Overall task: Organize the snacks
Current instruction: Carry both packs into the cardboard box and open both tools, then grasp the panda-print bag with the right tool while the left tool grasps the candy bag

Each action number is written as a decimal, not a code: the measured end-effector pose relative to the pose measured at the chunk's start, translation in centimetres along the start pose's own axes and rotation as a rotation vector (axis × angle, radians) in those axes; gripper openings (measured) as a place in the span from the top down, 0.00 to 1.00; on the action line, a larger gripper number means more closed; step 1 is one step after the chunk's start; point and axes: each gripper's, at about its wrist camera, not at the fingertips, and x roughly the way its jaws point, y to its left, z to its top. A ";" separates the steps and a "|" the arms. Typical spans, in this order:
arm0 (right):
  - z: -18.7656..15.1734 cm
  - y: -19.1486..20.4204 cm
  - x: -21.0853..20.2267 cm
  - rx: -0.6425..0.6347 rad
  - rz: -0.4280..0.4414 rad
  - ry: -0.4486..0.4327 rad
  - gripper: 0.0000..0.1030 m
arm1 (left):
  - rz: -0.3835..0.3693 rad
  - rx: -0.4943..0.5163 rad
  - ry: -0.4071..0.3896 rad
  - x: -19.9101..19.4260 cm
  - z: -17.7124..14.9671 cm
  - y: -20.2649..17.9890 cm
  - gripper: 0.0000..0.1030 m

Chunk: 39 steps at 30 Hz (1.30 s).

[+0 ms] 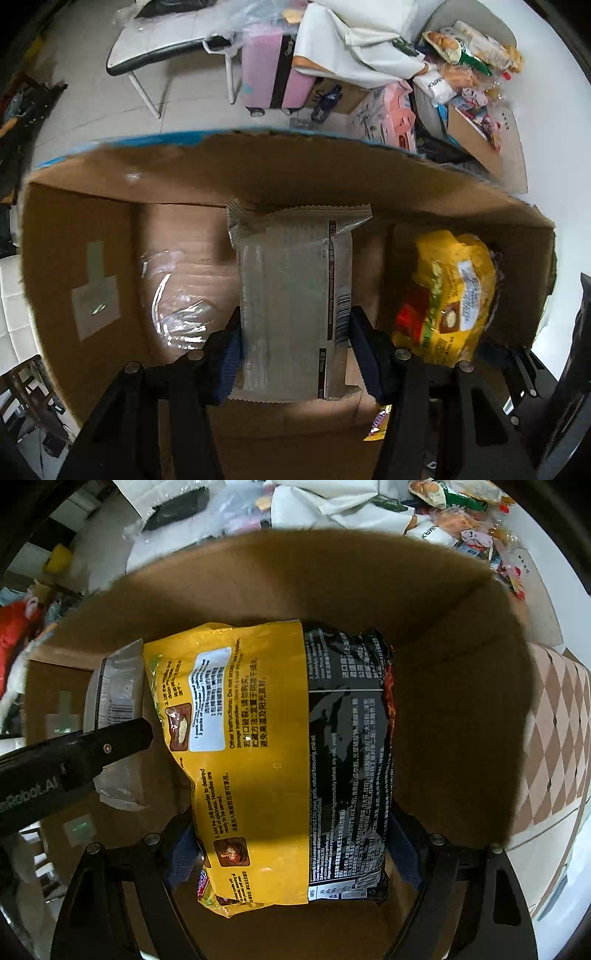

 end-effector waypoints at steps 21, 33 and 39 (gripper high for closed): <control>-0.3 -1.4 1.5 0.017 -0.002 -0.038 0.06 | 0.039 0.065 -0.130 -4.1 -3.4 0.1 0.18; -9.9 -1.7 -8.5 0.010 -0.030 -0.271 0.06 | 0.109 0.082 -0.386 -11.5 -12.4 -1.0 0.18; -14.8 -1.1 -13.3 -0.027 -0.028 -0.351 0.06 | 0.096 0.068 -0.471 -14.6 -17.3 -1.3 0.18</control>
